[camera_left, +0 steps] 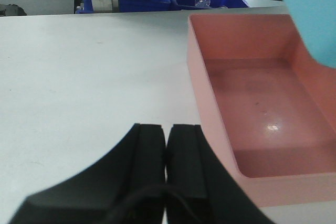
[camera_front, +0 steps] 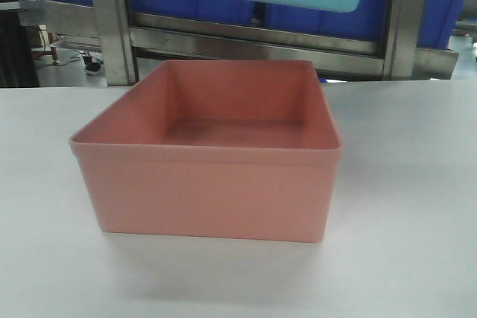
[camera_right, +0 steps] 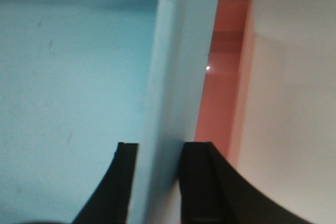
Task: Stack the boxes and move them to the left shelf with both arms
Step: 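Lift the light-blue bin with the right gripper over the pink bin, then lower the light-blue bin into the pink bin and open right gripper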
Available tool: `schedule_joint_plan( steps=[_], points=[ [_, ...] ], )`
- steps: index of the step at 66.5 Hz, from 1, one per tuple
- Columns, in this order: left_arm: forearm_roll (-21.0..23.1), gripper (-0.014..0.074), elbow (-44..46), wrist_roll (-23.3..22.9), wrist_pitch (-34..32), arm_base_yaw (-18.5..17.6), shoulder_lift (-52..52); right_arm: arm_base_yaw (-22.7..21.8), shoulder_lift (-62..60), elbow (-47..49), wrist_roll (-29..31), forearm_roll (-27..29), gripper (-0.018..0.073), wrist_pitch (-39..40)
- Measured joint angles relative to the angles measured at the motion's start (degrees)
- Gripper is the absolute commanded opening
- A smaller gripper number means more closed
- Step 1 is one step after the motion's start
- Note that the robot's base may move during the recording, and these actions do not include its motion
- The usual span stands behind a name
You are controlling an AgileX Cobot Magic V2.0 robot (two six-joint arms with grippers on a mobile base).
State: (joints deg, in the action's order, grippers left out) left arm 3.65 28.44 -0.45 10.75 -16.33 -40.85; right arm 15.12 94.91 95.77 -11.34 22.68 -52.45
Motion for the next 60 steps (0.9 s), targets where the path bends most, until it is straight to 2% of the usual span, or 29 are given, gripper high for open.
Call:
schedule_joint_plan(
  steps=[13,32,60],
  points=[
    [0.0,-0.001,0.0,0.0,0.0,0.0,0.0,2.8,4.6,-0.4,-0.3,-1.7,0.0057,0.1],
    [0.0,-0.001,0.0,0.0,0.0,0.0,0.0,2.9,8.1,-3.7,-0.6,-6.1,0.0057,3.3],
    [0.0,-0.001,0.0,0.0,0.0,0.0,0.0,2.9,8.2,-9.9,-0.6,-6.0,0.0057,9.9]
  ],
)
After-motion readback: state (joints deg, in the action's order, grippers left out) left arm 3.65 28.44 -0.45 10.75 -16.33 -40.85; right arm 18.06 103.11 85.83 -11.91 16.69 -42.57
